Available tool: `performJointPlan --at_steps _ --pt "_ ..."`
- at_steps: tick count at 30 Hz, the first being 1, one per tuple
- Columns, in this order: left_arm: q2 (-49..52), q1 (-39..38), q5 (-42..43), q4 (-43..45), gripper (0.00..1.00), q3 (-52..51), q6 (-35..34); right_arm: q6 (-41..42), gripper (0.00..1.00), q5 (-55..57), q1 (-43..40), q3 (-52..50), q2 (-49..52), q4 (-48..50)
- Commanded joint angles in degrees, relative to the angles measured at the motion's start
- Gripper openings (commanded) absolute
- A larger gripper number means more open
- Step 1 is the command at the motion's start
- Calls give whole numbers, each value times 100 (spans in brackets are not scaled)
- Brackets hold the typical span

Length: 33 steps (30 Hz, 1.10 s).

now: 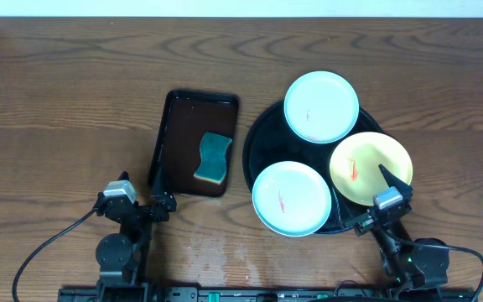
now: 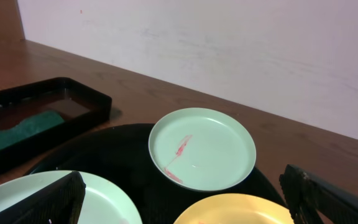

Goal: Clean dirty plates on tray and stack at the side

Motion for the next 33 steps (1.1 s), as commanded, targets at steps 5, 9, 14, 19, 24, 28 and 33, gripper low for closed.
performJointPlan --at_steps 5,9,14,19,24,28,33 --pt "-39 39 81 -269 84 -39 90 -61 99 33 -2 -20 -11 -13" --pt "-39 39 96 -256 83 -39 90 173 99 31 -2 -20 -11 46" --pt "-39 39 101 -291 84 35 90 872 99 4 -2 52 -9 31" --pt "39 39 339 -332 84 654 66 1152 99 -74 -2 619 146 -131" --pt "1187 39 876 -1338 84 2330 50 1137 99 -175 -2 2221 1250 -1119" --pt "2636 39 1316 -2677 84 3989 50 1071 99 -234 -2 3748 2603 -2291" --pt "4426 39 1823 -4701 84 6065 57 1067 99 81 -4 5563 4207 -3932"
